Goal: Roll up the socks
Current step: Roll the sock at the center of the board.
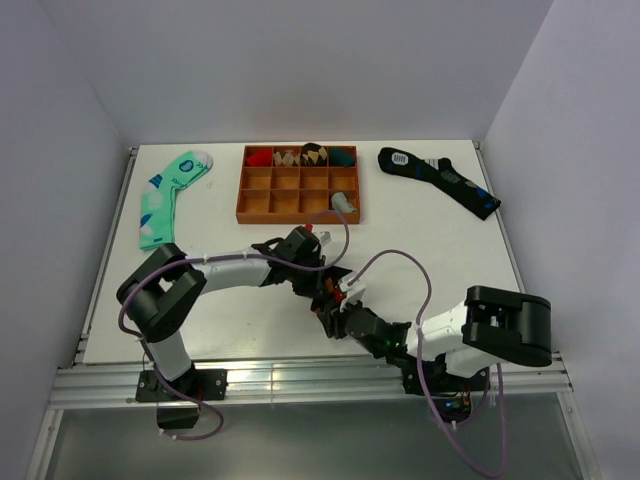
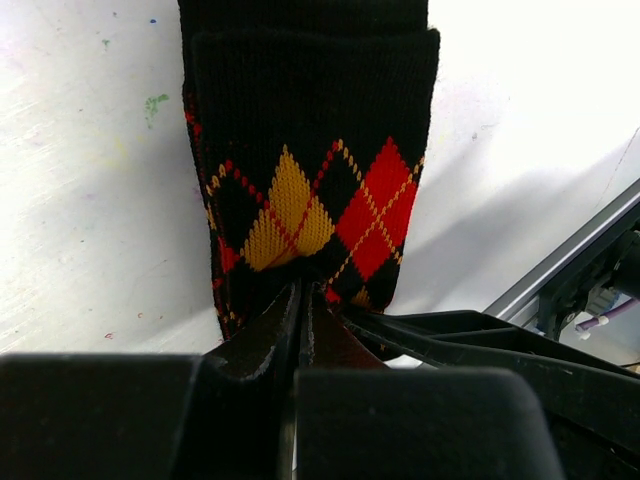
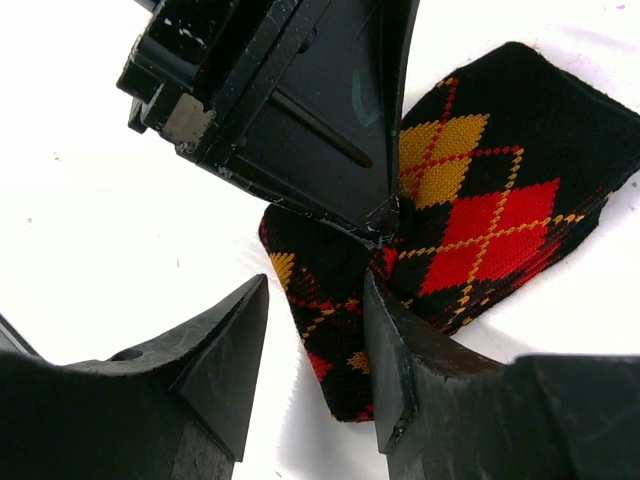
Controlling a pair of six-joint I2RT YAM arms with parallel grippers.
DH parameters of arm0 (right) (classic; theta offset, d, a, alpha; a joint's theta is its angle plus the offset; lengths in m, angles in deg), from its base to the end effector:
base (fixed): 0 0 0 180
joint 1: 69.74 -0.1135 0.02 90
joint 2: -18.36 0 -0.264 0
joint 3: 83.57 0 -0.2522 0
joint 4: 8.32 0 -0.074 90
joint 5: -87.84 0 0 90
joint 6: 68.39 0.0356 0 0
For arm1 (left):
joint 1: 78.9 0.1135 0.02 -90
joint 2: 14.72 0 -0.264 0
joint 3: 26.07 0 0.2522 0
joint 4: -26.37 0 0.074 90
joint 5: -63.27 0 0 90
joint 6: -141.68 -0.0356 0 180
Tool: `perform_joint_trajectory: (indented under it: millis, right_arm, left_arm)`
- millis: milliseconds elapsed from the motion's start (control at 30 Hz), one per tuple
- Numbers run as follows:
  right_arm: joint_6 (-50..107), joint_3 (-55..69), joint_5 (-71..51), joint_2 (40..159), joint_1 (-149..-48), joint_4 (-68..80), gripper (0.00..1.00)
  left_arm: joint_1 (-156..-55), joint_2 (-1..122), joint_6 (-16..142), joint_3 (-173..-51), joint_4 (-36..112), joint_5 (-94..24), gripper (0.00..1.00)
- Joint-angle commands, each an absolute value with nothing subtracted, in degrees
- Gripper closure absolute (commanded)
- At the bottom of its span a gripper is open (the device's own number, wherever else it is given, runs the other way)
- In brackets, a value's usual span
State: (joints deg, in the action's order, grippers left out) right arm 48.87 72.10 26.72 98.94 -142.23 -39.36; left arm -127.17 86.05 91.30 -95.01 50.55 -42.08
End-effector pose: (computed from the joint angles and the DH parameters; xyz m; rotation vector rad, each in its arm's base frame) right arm 0.0802 0.1971 0.1194 -0.4631 1.9537 0.6325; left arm 0.2221 -0.2631 0.1500 0.3226 2.7531 -0.8562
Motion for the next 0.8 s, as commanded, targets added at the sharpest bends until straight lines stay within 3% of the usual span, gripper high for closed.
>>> perform_joint_trajectory:
  millis: [0,767]
  right_arm:
    - [49.91,72.13,23.50,101.68,-142.16,-32.71,0.50]
    - [44.99,73.00,6.02,105.91,-129.96,-42.29,0.71]
  left_arm:
    - [-125.04,90.75,86.22,-90.20,65.10,-30.33,1.00]
    - [-122.76,82.23,92.54,-80.53,57.63,-36.74,0.95]
